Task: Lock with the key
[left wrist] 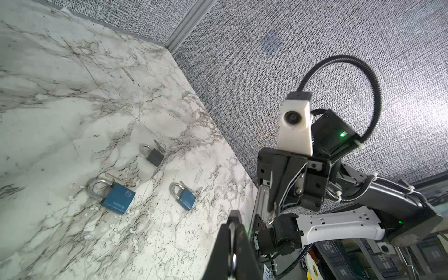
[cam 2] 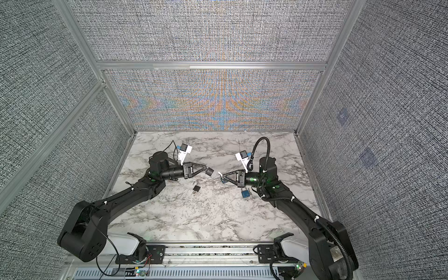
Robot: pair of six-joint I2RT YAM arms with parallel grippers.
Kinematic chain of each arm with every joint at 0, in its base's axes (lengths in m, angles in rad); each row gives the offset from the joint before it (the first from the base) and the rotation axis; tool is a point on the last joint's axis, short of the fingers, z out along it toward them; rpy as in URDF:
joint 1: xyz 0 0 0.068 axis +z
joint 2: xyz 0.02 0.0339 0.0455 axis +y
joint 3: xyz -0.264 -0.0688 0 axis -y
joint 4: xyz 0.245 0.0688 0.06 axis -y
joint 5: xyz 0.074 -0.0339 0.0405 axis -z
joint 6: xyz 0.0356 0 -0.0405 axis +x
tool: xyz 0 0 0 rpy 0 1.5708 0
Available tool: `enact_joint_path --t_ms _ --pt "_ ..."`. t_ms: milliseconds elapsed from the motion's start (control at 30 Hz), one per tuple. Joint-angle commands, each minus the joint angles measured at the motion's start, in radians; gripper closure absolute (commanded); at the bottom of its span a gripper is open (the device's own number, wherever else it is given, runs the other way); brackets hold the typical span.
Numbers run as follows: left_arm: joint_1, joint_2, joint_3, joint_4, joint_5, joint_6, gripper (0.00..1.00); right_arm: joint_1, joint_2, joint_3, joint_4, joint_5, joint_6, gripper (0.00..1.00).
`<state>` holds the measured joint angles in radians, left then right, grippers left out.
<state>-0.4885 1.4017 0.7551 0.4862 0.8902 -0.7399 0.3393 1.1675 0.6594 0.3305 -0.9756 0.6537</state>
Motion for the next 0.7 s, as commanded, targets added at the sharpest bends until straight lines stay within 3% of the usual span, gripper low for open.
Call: enact_joint_path --t_ms 0,100,167,400,667 --pt "-0.055 0.018 0.029 -0.118 -0.016 0.097 1.00 -0.016 -0.032 0.041 -0.133 0.066 -0.051 1.00" --pt "-0.126 0.049 0.053 -0.208 -0.066 0.148 1.00 -0.038 -0.047 0.096 -0.306 0.161 -0.090 1.00" --pt "-0.151 0.074 0.046 -0.208 -0.080 0.139 1.00 -0.058 -0.055 0.112 -0.354 0.162 -0.094 1.00" --pt "-0.231 0.199 0.058 -0.218 -0.122 0.128 1.00 -0.084 -0.126 0.071 -0.379 0.203 -0.068 1.00" --pt "-0.255 0.359 0.131 -0.284 -0.119 0.147 1.00 -0.088 -0.171 0.042 -0.410 0.220 -0.065 1.00"
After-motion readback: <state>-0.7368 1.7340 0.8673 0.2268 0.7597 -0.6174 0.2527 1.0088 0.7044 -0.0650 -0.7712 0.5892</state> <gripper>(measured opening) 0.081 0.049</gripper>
